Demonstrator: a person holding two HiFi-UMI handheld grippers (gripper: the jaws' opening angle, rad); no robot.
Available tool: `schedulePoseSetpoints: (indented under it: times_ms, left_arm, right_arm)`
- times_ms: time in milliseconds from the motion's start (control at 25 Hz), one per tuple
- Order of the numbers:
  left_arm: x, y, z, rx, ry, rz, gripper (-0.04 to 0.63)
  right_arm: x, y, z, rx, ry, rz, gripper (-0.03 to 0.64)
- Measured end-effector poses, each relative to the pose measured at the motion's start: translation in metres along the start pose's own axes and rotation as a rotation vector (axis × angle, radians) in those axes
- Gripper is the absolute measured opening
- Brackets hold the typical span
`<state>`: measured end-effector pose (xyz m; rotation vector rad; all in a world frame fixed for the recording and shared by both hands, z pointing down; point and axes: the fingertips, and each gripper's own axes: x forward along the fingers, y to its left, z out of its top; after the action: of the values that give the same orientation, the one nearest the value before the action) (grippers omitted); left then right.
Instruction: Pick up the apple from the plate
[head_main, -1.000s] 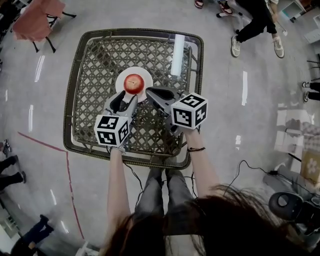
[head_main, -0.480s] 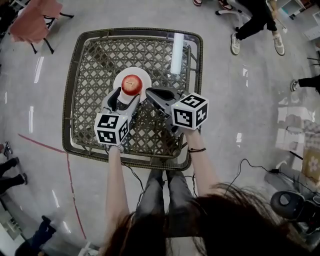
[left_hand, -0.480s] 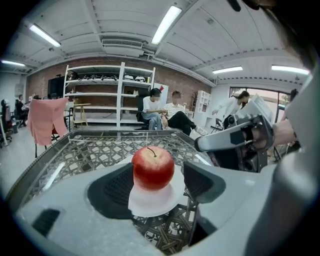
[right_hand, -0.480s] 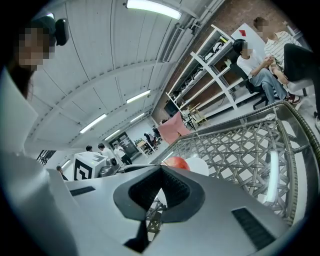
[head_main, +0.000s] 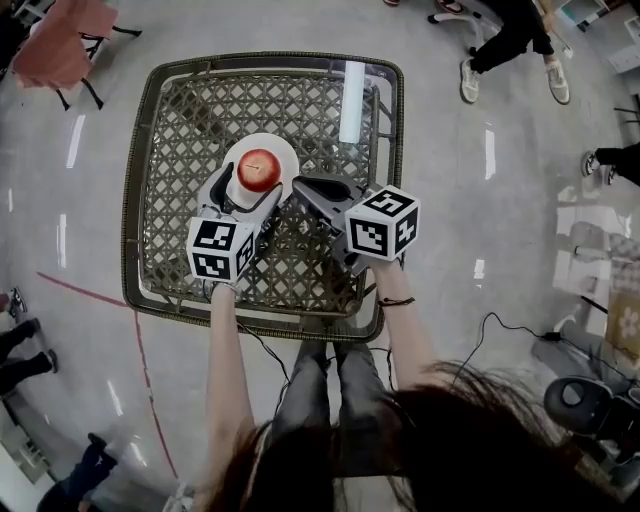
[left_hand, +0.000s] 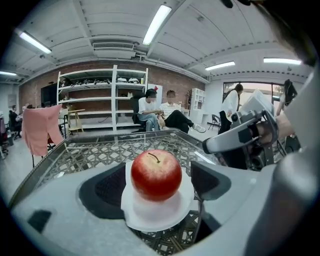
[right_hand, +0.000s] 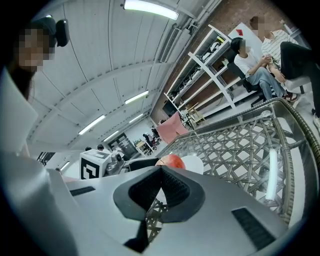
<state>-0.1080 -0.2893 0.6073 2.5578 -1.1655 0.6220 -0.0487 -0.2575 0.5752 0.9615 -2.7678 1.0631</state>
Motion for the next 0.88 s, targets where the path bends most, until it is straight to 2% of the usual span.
schedulePoseSetpoints:
  times_ms: [640,880]
  left_arm:
    - [0.023,-0.001,-0.002,0.084,0.041,-0.056,0.419]
    - [0.03,0.0,-0.002,0.089,0.042,-0.072,0.417]
  right_arm:
    - [-0.007,-0.01,-0.002,0.017,-0.016,-0.019,0.009]
    - [-0.007,-0.012,-0.003,0.024,-0.024,-0.024,0.009]
